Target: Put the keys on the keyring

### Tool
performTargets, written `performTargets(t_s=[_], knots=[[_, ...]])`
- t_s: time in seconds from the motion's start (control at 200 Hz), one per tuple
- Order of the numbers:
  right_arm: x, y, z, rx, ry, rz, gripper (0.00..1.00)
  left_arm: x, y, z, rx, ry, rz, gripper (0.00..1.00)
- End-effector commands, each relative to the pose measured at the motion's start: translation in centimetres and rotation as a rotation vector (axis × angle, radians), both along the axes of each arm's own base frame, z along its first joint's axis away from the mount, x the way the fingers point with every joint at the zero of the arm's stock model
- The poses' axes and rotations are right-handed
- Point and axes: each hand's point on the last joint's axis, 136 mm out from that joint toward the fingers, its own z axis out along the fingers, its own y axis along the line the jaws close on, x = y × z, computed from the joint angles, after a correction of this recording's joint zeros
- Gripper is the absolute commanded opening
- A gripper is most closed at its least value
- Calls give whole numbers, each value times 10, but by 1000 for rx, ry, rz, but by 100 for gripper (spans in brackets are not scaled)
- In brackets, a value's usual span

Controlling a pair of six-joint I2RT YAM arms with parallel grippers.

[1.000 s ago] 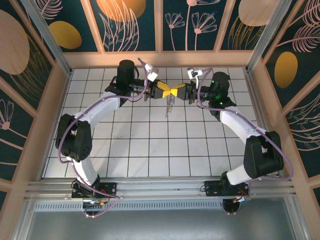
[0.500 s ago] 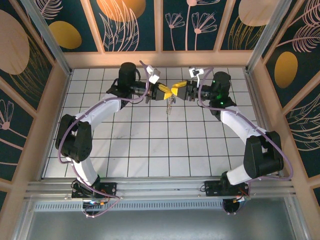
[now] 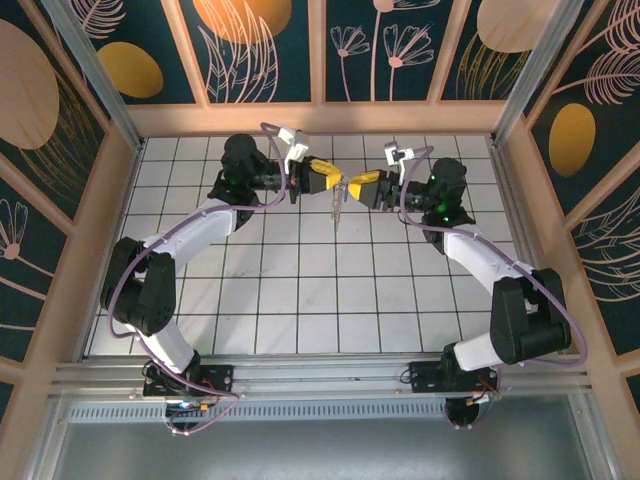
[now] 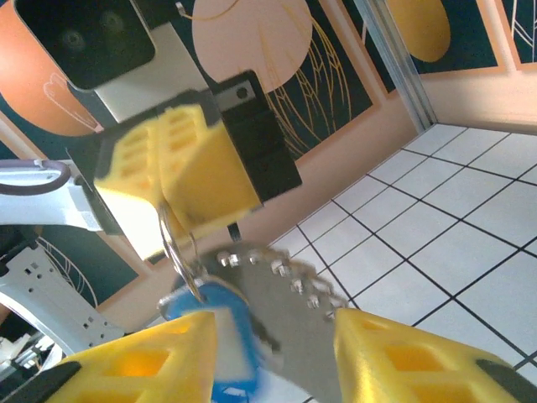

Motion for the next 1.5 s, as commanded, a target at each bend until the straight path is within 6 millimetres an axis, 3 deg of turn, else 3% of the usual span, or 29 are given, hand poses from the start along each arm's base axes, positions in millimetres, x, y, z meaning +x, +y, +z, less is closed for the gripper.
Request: performTargets(t_s=[0.0,0.09,0.145,0.275,0.46,0.786,1.146,1.256,1.416,1.491], knots=[[-9,-3,14,34,-62,8,36,-6,4,23,-57,-52,11,0],[-10,-1,13,36,-60,15,27,-5,4,24,-65,-52,11,0],[-12,1,13,37,-62,20,26,-5,4,24,-66,-51,11,0],[-12,0,13,35,-65,2,41,-4,3,23,-69,-46,11,0],[-10,-2,13,12,-82,-49,51,-3,3,24,-74,-44,7,0],[-7,5,24,20,-105,-38,60,-4,2,25,-79,-37,-3,0],[0,12,27,25,-107,-28,61,-5,2,24,-80,-28,-9,0],[0,14,27,25,-104,-18,57,-5,2,25,-84,-25,-10,0],[-5,14,26,23,-109,-4,27,-4,2,28,-91,-23,-6,0],[-7,14,25,22,-113,0,18,-4,2,28,-93,-23,-6,0]])
